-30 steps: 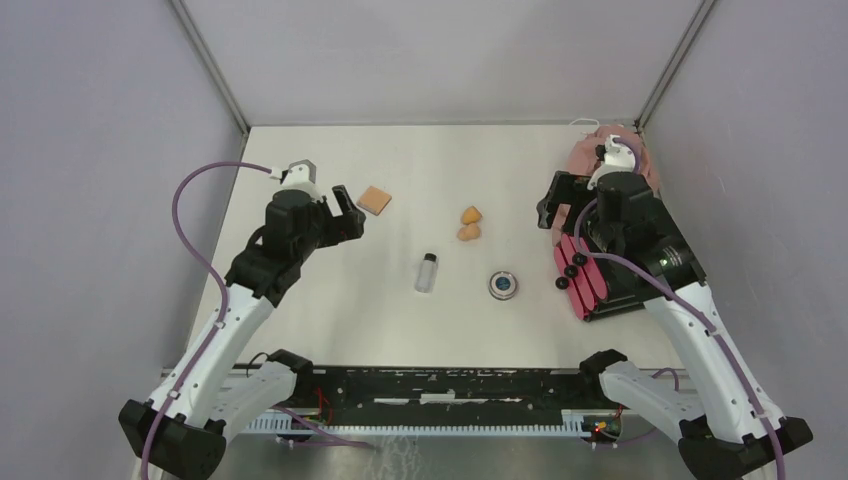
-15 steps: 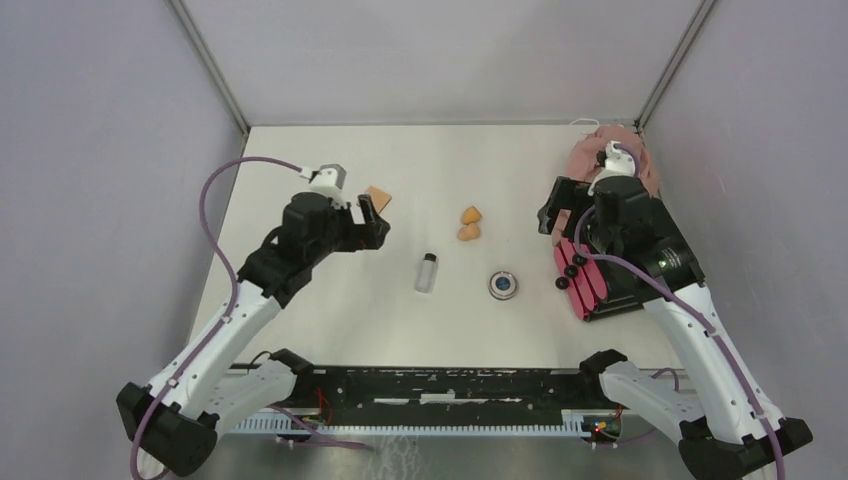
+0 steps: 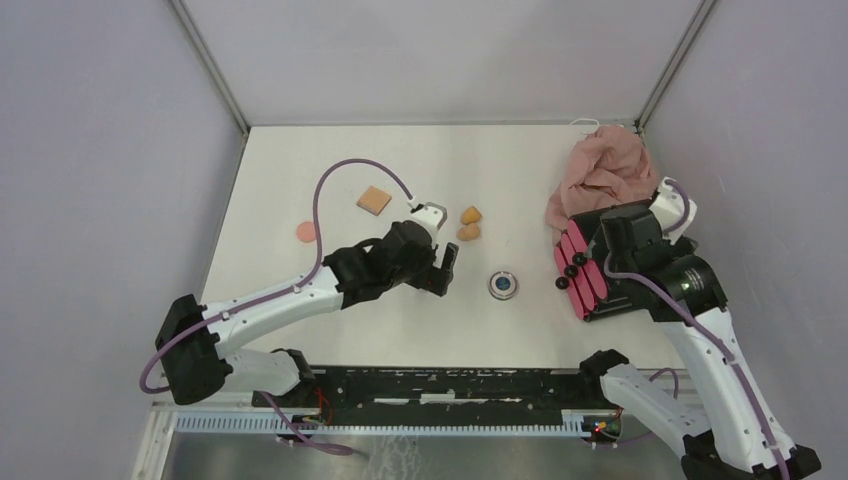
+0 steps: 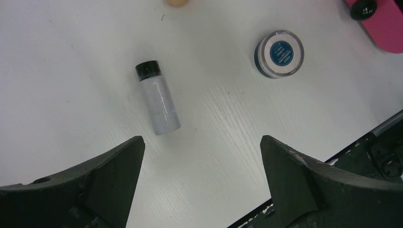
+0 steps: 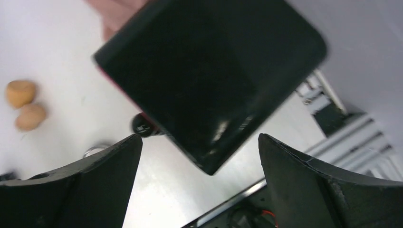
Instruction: Organize the makeup
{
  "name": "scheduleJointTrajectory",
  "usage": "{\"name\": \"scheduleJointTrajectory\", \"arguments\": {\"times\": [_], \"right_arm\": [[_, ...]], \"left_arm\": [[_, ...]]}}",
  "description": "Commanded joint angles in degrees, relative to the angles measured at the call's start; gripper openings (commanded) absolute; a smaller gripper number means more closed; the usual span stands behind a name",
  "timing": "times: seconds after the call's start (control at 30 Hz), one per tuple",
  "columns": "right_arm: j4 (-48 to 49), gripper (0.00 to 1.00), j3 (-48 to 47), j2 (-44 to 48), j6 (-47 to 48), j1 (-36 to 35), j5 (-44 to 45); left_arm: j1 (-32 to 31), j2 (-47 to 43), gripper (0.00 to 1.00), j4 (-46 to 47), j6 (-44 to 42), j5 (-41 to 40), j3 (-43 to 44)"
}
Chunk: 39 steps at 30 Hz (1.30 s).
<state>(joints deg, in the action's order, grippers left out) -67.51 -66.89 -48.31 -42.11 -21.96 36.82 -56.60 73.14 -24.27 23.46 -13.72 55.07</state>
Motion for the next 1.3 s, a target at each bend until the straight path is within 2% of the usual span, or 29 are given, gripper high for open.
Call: {"name": "scheduleJointTrajectory", "arguments": {"times": [0.0,0.17,0.27,0.4,0.6,0.8,0.97,1.17,1.27], "right_arm": [[-11.9,0.99,-6.0,-1.7,-5.2,2.6,13.8],[-8.0,0.99,-8.4,-5.5,-1.6,15.5,4.7],[-6.1,0.99,-7.0,-6.6,-0.7,26.1,-5.5],[-1.2,0.99,-3.5,-8.7,2.8,42.5,-24.1],[5.7,0.99,0.0,-10.4,2.1,45.8,-35.7],[9.7,0.99,4.6,-9.6,3.3,46.6,-39.4],[17.1,0.99,8.6,-10.2,9.0,46.4,-51.2],[20.8,0.99,9.9,-12.5,14.5,43.9,-59.5],[19.5,0.97,8.7,-14.3,18.3,41.5,-61.3]], "left_arm": [[0.3,-0.3,0.99,3.2,-0.7,-3.7,5.8],[0.9,1.3,0.99,1.7,-1.6,-3.9,7.7],[1.1,1.1,0.99,1.6,-1.9,-3.7,7.6],[1.6,0.6,0.99,1.8,-2.6,-3.6,7.1],[2.1,0.1,0.99,2.1,-3.7,-3.0,6.7],[2.5,0.6,0.99,2.4,-5.1,-3.3,6.2],[2.7,1.9,0.99,2.7,-5.9,-2.6,6.6],[2.7,2.9,0.99,3.5,-5.2,-2.0,5.3],[2.7,3.1,0.99,4.2,-4.6,-1.3,4.8]]}}
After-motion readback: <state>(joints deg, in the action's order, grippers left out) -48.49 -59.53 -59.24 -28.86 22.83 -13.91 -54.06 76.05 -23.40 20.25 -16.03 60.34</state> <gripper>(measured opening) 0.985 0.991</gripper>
